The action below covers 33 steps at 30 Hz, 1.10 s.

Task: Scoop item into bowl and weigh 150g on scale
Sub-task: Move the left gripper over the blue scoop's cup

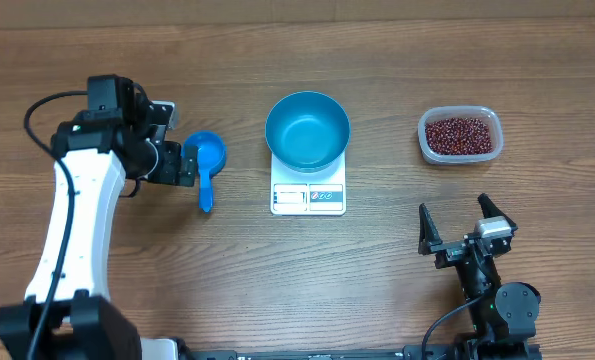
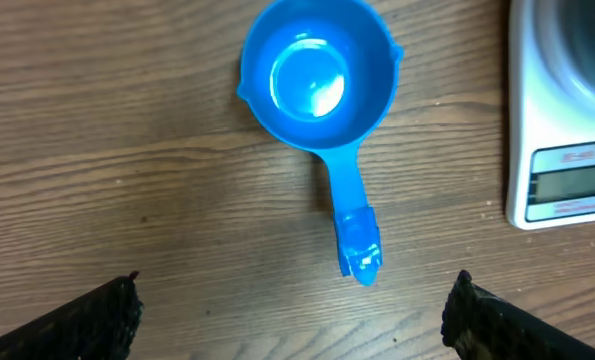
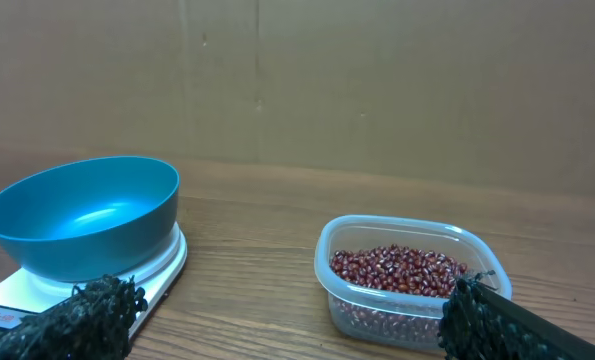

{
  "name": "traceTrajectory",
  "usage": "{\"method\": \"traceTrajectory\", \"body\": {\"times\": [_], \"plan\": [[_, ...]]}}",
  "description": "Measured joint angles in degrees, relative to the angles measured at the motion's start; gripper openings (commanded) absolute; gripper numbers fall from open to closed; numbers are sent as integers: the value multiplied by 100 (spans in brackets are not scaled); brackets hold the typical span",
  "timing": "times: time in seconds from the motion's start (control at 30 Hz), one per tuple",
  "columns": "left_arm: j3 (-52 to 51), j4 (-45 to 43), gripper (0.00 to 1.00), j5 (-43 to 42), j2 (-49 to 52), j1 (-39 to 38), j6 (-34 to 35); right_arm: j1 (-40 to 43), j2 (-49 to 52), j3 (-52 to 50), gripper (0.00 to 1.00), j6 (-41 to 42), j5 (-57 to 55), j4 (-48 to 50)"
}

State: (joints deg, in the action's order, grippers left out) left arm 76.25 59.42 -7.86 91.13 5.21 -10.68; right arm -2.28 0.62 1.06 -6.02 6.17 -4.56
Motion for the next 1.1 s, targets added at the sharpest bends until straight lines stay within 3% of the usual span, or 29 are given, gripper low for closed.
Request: {"method": "traceTrajectory", "body": {"times": [0.37,0.7,1.1], "plan": [[4,-439,99,0,793,0,87,0,2,0,100,0,2,2],[11,-870,100,483,833,2,1493,0,0,0,100,0,0,2],[13,-892,100,656,833,0,1853,0,0,0,100,2,0,0]]}}
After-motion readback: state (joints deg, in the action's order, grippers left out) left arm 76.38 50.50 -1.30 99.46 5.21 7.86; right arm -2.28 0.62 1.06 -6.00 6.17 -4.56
